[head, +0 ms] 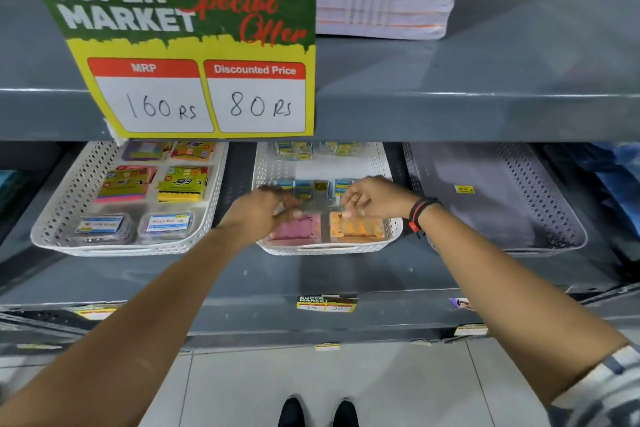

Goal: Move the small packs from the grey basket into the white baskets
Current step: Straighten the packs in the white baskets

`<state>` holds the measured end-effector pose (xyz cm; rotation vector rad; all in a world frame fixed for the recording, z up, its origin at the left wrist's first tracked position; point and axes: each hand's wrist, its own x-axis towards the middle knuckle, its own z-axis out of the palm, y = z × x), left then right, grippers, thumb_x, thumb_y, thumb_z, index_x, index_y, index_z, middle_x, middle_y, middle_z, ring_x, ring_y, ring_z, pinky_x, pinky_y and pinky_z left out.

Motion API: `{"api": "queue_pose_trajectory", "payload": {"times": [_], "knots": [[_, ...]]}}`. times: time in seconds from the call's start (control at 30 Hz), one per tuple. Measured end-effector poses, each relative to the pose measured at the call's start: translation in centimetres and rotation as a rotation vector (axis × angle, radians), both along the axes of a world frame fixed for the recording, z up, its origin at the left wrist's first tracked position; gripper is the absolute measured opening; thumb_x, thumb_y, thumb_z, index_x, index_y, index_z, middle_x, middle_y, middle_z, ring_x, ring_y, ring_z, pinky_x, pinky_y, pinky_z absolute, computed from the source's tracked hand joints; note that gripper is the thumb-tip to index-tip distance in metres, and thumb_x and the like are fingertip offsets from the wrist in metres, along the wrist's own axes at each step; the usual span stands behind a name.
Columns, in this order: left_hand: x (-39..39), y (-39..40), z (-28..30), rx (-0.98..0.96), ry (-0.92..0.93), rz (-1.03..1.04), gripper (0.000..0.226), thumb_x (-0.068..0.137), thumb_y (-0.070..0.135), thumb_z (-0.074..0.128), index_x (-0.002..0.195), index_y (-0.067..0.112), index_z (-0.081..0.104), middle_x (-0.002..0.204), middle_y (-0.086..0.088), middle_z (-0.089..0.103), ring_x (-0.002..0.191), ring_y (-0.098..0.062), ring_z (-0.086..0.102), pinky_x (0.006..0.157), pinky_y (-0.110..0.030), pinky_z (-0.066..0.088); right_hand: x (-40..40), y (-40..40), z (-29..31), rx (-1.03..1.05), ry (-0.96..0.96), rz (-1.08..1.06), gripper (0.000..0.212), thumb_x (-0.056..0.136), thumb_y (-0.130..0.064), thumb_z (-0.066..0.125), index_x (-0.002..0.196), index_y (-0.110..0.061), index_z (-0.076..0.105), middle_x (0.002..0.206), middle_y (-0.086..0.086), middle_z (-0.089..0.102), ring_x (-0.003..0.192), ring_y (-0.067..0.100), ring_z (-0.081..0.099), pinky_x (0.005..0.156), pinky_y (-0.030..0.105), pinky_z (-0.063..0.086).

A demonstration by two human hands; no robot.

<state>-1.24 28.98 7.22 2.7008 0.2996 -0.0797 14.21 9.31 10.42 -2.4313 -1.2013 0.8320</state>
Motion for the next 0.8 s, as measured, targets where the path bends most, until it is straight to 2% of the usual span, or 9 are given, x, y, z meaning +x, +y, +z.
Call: {"api": "queue_pose_trajectory", "payload": {"times": [0.03, 0.1, 0.2, 0.27, 0.43, 0.63, 0.8], "knots": [[0.3, 0.4, 0.2, -0.033, -0.072, 0.021, 0.035, 0.087, 0.047, 0.056, 0.117, 0.030, 0.063, 0.120, 0.002, 0.064, 0.106, -0.021, 0.061, 0.088, -0.038, 0.051, 0.4, 0.0, 0.1, 0.074, -0.039, -0.047, 0.033, 0.083, -0.001, 0.061, 0.116, -0.009, 0.065, 0.103, 0.005, 0.070, 0.100, 0.019, 0.065, 0.072, 0.013, 0.047], [1.0, 1.1, 0.3, -0.025, -0.127, 0.035, 0.033, 0.088, 0.037, 0.060, 0.119, 0.026, 0.062, 0.122, 0.000, 0.061, 0.112, -0.022, 0.057, 0.090, -0.041, 0.050, 1.2, 0.2, -0.1, 0.170, -0.111, -0.111, 0.037, 0.082, -0.004, 0.065, 0.118, -0.009, 0.063, 0.105, 0.005, 0.071, 0.095, 0.017, 0.063, 0.081, 0.022, 0.049], [2.3, 1.8, 0.1, 0.056, 0.025, -0.002, 0.048, 0.086, 0.030, 0.064, 0.132, 0.024, 0.051, 0.136, -0.001, 0.051, 0.120, -0.023, 0.051, 0.098, -0.039, 0.045, 2.1, 0.8, -1.0, 0.083, -0.205, -0.055, 0.057, 0.078, -0.016, 0.073, 0.131, -0.010, 0.052, 0.132, 0.009, 0.058, 0.119, 0.022, 0.055, 0.103, 0.031, 0.043], [3.1, 2.0, -0.1, 0.104, 0.115, -0.040, 0.061, 0.083, 0.033, 0.066, 0.139, 0.025, 0.043, 0.143, 0.000, 0.044, 0.125, -0.023, 0.048, 0.102, -0.035, 0.042, 2.3, 1.5, -1.6, -0.040, -0.201, -0.011, 0.072, 0.075, -0.021, 0.077, 0.138, -0.011, 0.043, 0.143, 0.009, 0.048, 0.130, 0.026, 0.047, 0.108, 0.033, 0.038], [4.5, 1.9, -0.3, 0.167, 0.175, -0.054, 0.078, 0.078, 0.042, 0.068, 0.145, 0.026, 0.032, 0.146, -0.001, 0.042, 0.129, -0.023, 0.044, 0.098, -0.033, 0.040, 2.6, 2.8, -2.7, -0.197, -0.254, 0.028, 0.073, 0.075, -0.015, 0.073, 0.139, -0.015, 0.038, 0.138, 0.012, 0.051, 0.124, 0.031, 0.050, 0.100, 0.036, 0.043], [4.6, 1.8, -0.3, 0.159, 0.155, -0.029, 0.076, 0.079, 0.044, 0.068, 0.144, 0.027, 0.034, 0.144, -0.001, 0.045, 0.128, -0.022, 0.044, 0.097, -0.032, 0.040, 2.6, 3.2, -3.0, -0.213, -0.342, 0.062, 0.076, 0.073, -0.014, 0.073, 0.141, -0.014, 0.037, 0.139, 0.011, 0.051, 0.126, 0.030, 0.050, 0.101, 0.036, 0.043], [4.6, 1.6, -0.4, 0.212, 0.147, -0.033, 0.073, 0.082, 0.045, 0.064, 0.145, 0.026, 0.032, 0.142, -0.003, 0.047, 0.126, -0.024, 0.047, 0.096, -0.033, 0.042, 2.4, 3.3, -3.2, -0.194, -0.395, 0.083, 0.071, 0.072, -0.015, 0.073, 0.135, -0.012, 0.042, 0.134, 0.010, 0.055, 0.121, 0.030, 0.053, 0.098, 0.037, 0.045]]}}
